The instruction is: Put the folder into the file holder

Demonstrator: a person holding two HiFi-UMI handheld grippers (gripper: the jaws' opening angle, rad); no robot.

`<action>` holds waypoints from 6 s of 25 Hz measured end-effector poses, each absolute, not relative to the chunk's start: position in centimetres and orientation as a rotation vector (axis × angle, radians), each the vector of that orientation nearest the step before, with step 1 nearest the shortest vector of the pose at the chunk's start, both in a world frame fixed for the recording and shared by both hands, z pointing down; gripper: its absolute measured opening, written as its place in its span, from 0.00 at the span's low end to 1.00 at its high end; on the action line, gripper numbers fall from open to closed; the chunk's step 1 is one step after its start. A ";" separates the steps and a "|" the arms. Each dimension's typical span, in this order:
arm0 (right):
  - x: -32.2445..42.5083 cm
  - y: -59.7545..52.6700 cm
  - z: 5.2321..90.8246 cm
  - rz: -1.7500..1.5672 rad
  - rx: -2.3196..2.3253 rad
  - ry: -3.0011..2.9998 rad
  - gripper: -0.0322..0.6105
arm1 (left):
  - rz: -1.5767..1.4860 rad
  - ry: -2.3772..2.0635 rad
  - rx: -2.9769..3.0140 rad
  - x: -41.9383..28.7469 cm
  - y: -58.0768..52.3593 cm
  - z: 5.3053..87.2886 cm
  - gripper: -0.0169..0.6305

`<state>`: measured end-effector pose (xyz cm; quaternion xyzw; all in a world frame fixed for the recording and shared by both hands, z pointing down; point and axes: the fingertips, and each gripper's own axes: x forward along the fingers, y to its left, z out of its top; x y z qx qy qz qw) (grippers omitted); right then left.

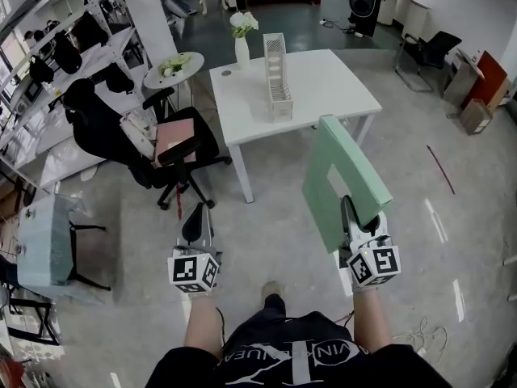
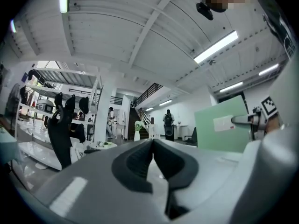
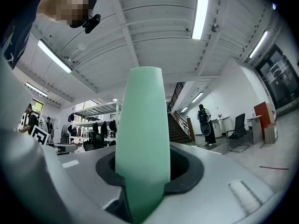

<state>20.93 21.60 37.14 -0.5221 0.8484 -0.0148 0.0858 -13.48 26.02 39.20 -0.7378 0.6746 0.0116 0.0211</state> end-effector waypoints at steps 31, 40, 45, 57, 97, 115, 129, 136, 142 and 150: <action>12.8 0.2 33.4 0.012 -1.513 2.474 0.31 | 0.062 1.997 -2.395 -18.7 3.1 41.1 0.03; 11.3 -7.7 30.4 0.020 -1.463 2.471 0.31 | 0.064 1.976 -2.406 -19.0 -5.1 39.7 0.03; 10.8 -12.3 28.9 0.038 -1.456 2.463 0.31 | 0.072 1.963 -2.402 -18.9 -9.6 38.9 0.03; 9.6 -23.0 27.7 0.029 -1.435 2.446 0.31 | 0.071 1.970 -2.396 -18.7 -19.9 38.8 0.03; 1.6 -35.8 30.5 0.145 -1.606 2.372 0.31 | -0.018 1.793 -2.615 -20.3 -34.9 42.5 0.03; 0.1 -37.8 36.0 0.104 -1.671 2.432 0.32 | -0.025 1.795 -2.643 -20.7 -35.6 44.7 0.03; -0.1 -38.1 38.5 0.094 -1.697 2.452 0.33 | -0.044 1.795 -2.680 -20.3 -35.3 46.7 0.03; -0.1 -38.1 39.6 0.088 -1.712 2.456 0.34 | -0.053 1.796 -2.692 -20.1 -34.6 47.5 0.03; -0.2 -38.0 40.7 0.070 -1.723 2.466 0.35 | -0.051 1.785 -2.705 -20.0 -34.1 48.0 0.03; -0.2 -37.6 41.6 0.056 -1.729 2.483 0.37 | -0.054 1.787 -2.714 -19.8 -33.3 48.3 0.03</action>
